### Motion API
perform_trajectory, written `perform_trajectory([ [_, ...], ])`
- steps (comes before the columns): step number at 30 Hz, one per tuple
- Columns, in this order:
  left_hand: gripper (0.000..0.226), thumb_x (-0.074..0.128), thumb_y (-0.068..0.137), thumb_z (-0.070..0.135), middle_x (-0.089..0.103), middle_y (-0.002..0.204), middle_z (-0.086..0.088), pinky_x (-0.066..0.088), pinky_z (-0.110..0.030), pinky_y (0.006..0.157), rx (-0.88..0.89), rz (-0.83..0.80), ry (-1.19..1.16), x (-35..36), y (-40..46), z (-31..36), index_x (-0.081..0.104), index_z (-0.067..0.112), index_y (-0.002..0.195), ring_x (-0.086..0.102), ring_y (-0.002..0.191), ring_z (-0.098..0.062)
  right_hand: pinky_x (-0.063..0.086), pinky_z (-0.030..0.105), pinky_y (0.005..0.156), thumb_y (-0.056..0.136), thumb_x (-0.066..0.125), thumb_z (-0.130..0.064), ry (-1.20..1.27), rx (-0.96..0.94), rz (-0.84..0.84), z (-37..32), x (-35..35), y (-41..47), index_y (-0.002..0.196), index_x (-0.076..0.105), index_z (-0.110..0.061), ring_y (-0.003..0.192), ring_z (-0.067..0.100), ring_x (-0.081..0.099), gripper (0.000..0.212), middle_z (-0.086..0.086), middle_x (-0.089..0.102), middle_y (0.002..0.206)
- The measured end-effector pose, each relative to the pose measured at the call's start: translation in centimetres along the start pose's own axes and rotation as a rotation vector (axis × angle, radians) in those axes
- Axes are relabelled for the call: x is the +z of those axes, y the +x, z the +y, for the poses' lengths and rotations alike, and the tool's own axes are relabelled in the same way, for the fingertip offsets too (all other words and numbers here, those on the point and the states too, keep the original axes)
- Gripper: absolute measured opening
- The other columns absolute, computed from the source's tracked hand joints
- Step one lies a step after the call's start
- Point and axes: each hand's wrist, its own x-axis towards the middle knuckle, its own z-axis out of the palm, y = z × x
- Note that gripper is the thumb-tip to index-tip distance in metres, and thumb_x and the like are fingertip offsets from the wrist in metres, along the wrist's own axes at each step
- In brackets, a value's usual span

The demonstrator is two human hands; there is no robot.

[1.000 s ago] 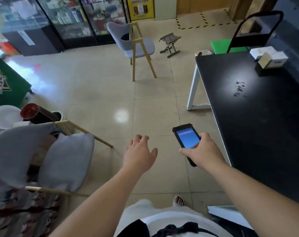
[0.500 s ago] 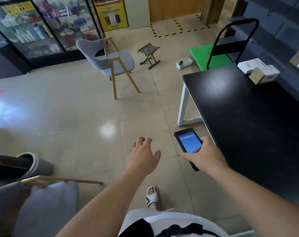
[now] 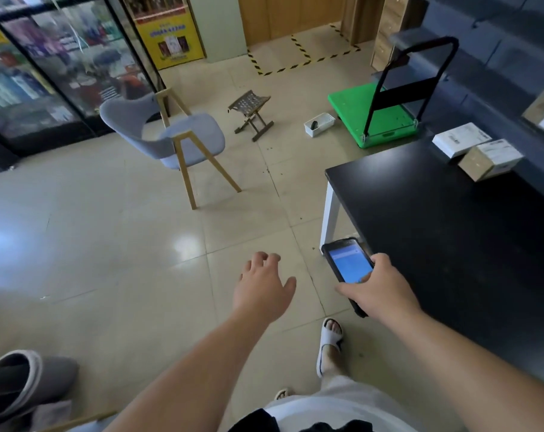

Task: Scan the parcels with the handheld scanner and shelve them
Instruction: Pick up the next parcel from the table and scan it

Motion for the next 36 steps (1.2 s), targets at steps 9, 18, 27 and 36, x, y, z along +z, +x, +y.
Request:
perform_trajectory([
  [9, 0.063, 0.051, 0.101, 0.055, 0.037, 0.156, 0.003, 0.037, -0.040, 0.117, -0.026, 0.031, 0.004, -3.7, 12.1, 6.5, 0.038, 0.026, 0.156, 0.038, 0.144, -0.023, 0.058, 0.037, 0.064, 0.072, 0.086, -0.050, -0.006, -0.048, -0.017, -4.1, -6.2, 13.2, 0.114, 0.043, -0.024, 0.077, 0.017, 0.065, 0.066, -0.002, 0.062, 0.094],
  [18, 0.065, 0.052, 0.101, 0.054, 0.036, 0.158, 0.001, 0.037, -0.042, 0.119, 0.093, -0.065, 0.051, -4.5, 22.1, 13.0, 0.038, 0.025, 0.157, 0.037, 0.146, -0.024, 0.057, 0.039, 0.069, 0.068, 0.087, -0.056, 0.110, 0.095, 0.033, -3.2, -9.6, 21.2, 0.114, 0.036, -0.026, 0.084, 0.018, 0.064, 0.074, -0.002, 0.061, 0.101],
  [27, 0.061, 0.050, 0.100, 0.055, 0.039, 0.154, 0.002, 0.038, -0.042, 0.115, 0.378, -0.192, 0.193, -5.0, 35.0, 20.2, 0.041, 0.027, 0.154, 0.039, 0.143, -0.025, 0.061, 0.045, 0.074, 0.070, 0.088, -0.054, 0.287, 0.376, 0.204, -3.0, -13.2, 27.7, 0.119, 0.038, -0.022, 0.085, 0.020, 0.063, 0.077, 0.001, 0.057, 0.102],
  [36, 0.062, 0.052, 0.102, 0.053, 0.033, 0.156, 0.002, 0.045, -0.045, 0.113, 0.660, -0.374, 0.283, -3.6, 41.8, 27.5, 0.035, 0.027, 0.156, 0.039, 0.142, -0.027, 0.059, 0.044, 0.073, 0.074, 0.083, -0.048, 0.522, 0.645, 0.401, -2.9, -14.6, 28.8, 0.117, 0.043, -0.020, 0.080, 0.018, 0.066, 0.066, 0.000, 0.062, 0.094],
])
